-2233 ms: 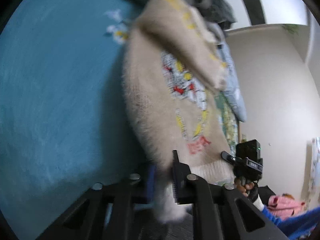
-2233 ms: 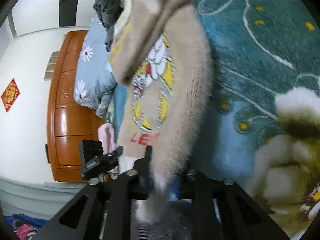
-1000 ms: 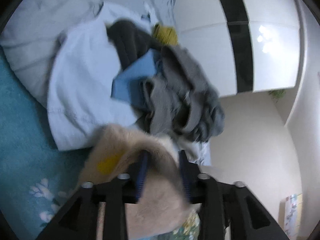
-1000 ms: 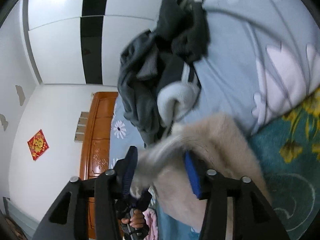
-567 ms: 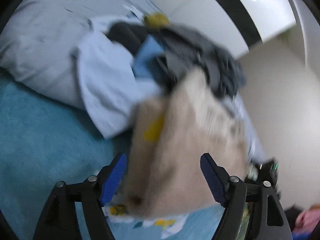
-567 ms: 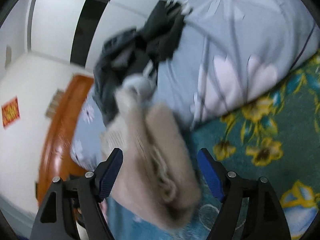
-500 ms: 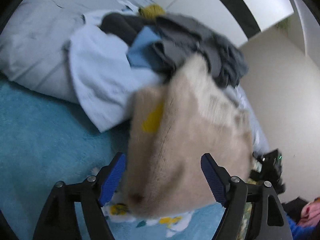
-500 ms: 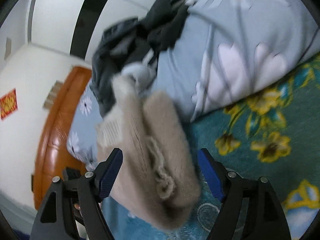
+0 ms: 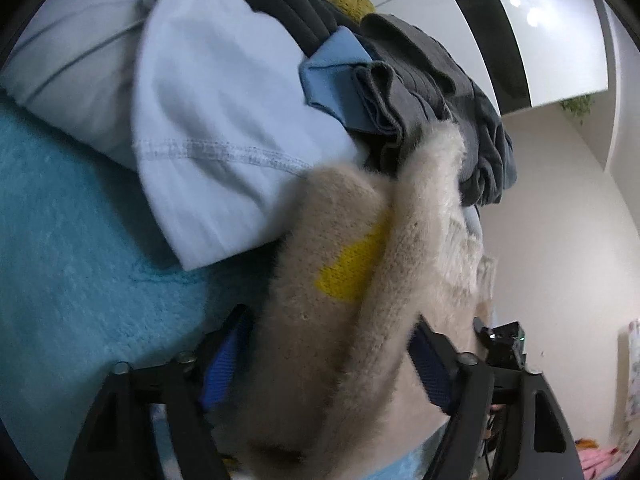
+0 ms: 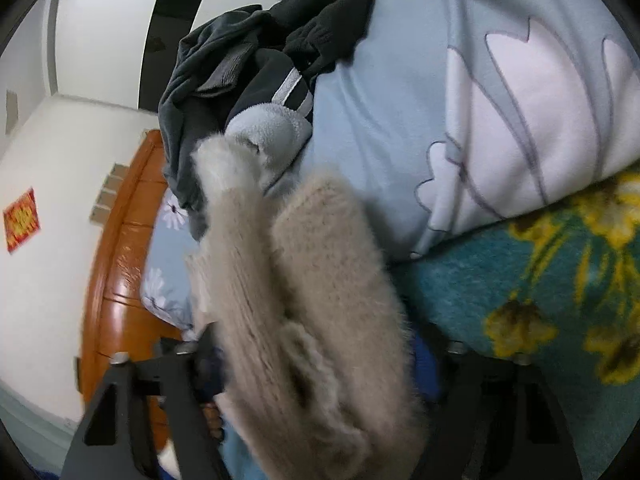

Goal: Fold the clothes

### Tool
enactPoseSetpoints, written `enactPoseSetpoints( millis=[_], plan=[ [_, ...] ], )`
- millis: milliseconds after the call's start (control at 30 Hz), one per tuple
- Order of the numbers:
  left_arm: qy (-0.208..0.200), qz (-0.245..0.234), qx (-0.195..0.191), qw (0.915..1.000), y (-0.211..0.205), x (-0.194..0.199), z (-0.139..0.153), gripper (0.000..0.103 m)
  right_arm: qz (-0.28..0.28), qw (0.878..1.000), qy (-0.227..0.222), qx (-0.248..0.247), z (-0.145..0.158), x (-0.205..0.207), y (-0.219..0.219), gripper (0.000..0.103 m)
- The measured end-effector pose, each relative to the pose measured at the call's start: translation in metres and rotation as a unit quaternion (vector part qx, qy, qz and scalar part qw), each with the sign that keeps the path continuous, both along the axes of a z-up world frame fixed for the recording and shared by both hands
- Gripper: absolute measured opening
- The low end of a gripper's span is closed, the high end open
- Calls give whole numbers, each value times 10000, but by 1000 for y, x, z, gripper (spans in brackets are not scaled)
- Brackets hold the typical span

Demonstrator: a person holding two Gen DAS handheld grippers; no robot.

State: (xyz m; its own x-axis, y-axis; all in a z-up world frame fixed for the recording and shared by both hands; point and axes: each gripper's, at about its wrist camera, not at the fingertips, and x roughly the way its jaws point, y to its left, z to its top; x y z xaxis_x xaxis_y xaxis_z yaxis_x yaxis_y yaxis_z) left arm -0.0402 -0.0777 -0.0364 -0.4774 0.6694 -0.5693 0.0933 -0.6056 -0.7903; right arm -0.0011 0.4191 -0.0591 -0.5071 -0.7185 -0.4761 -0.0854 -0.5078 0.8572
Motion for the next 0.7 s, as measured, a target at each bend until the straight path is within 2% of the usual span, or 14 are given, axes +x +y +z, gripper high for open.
enactPoseSetpoints(
  millis=[100,167,300,467,700],
  plan=[
    [4,49,-112,9999,4,5,8,47,-158,9997,-194,-47,1,5,3,48],
    [-34,133,-20,9999,2,10,13,38,-224,9993,-286,-72,8,11,3,44],
    [12,253,56,9997,-4,30,38,35,-135,9994,-306,-106,33,25,-5,41],
    [165,379,117,9991,-31,90,71,35,244,9994,-221,-121,67,57,-26,39],
    [214,968,-79,9950,-92,203,100,35,1166,9929,-168,-166,96,91,-122,39]
  ],
)
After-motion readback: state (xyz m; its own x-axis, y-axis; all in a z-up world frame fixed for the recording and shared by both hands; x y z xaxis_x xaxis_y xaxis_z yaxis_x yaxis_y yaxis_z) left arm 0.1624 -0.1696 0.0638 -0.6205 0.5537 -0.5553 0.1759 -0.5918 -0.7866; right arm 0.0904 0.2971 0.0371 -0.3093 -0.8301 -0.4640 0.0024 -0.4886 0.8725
